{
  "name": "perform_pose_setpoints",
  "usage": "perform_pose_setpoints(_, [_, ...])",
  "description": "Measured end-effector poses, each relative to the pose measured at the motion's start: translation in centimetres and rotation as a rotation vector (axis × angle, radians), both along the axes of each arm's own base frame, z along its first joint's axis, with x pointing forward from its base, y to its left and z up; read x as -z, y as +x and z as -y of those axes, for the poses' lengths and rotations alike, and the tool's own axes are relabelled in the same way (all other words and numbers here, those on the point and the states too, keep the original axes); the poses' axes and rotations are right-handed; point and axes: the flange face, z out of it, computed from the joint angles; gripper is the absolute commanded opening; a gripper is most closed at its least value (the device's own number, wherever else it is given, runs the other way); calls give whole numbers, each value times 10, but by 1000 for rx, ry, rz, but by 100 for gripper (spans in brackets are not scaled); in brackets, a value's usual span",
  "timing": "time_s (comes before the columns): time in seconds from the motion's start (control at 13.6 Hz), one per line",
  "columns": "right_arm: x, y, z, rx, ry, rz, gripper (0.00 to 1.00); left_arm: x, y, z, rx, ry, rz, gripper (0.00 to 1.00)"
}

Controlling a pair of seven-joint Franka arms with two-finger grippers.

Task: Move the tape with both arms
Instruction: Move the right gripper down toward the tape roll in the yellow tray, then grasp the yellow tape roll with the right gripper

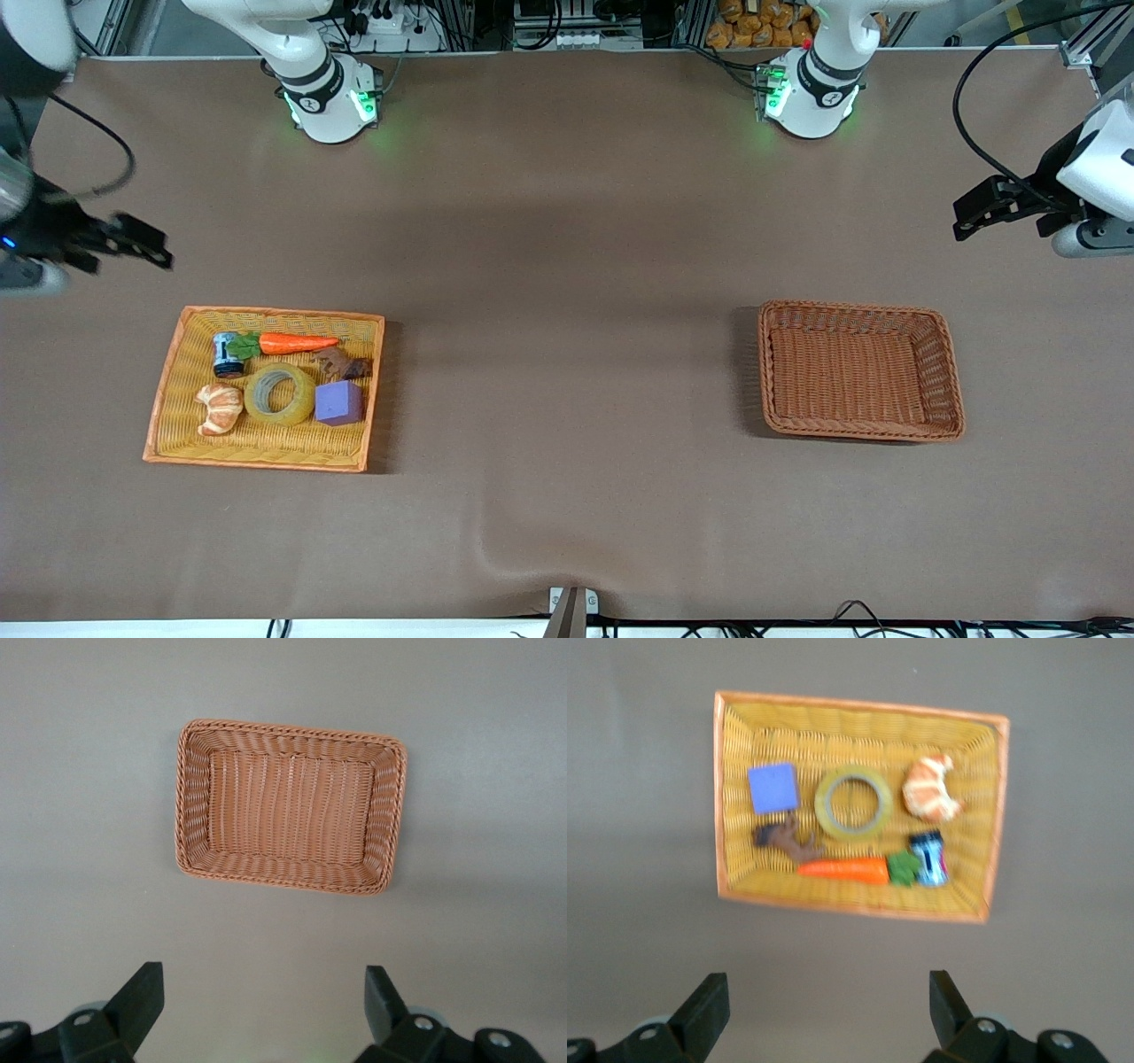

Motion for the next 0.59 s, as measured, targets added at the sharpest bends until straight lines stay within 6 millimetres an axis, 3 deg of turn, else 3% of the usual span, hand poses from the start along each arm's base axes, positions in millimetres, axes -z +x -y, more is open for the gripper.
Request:
perform_pose_setpoints(0.22, [105, 11, -35, -52, 2, 4, 100, 6, 1, 0, 0, 1, -12, 100])
perform_pose_setpoints(0.44, [179, 22, -75, -124, -1, -17, 100, 10, 3, 0, 0, 1, -19, 100])
perform_pose_setpoints(0.59, [222, 31, -81, -259, -1, -15, 100, 13, 4, 0, 0, 1, -26, 100])
